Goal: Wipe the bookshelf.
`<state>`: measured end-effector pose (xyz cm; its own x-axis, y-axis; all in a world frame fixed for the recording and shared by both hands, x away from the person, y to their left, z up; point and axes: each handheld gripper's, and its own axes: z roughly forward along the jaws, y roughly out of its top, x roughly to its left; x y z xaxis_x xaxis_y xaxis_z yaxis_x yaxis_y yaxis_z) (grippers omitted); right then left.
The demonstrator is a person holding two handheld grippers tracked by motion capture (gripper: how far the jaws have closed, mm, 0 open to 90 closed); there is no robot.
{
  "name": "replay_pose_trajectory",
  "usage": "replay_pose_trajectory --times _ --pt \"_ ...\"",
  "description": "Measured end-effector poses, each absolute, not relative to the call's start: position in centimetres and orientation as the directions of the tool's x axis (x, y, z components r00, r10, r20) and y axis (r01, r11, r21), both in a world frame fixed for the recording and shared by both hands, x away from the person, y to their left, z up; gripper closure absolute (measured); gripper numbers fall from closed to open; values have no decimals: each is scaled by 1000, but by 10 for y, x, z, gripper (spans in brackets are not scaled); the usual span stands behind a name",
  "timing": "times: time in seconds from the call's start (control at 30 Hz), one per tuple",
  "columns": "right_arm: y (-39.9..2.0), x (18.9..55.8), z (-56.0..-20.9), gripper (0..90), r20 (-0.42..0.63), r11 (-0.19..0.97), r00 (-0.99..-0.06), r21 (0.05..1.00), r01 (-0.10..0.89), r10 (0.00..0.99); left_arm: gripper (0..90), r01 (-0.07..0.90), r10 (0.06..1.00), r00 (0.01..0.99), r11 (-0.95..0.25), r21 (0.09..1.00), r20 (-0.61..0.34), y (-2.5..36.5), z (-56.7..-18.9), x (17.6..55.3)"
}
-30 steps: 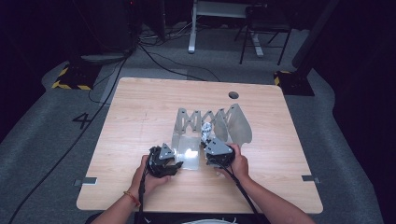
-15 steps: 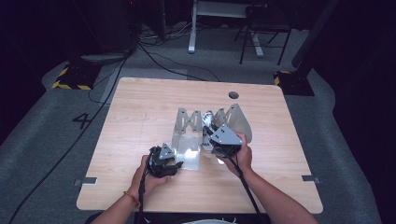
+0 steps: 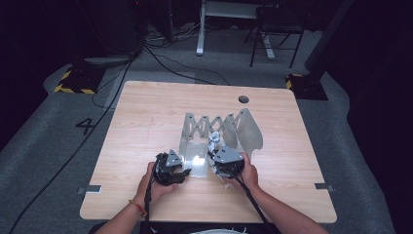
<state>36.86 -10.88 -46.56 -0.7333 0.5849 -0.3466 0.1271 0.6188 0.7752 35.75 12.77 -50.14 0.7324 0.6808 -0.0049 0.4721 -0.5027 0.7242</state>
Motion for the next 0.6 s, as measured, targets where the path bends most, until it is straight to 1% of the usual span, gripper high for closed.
replay_pose_trajectory --times 0.2,0.4,0.6 --pt "-115 361 -472 814 -333 639 -770 759 123 545 510 470 678 735 -504 725 -6 128 -501 358" --pt "-127 358 -465 813 -326 632 -777 766 117 538 509 475 678 735 -501 724 -13 129 -501 358" --pt "-143 354 -461 813 -311 622 -799 776 98 514 449 482 674 738 -502 718 -24 130 -502 357"
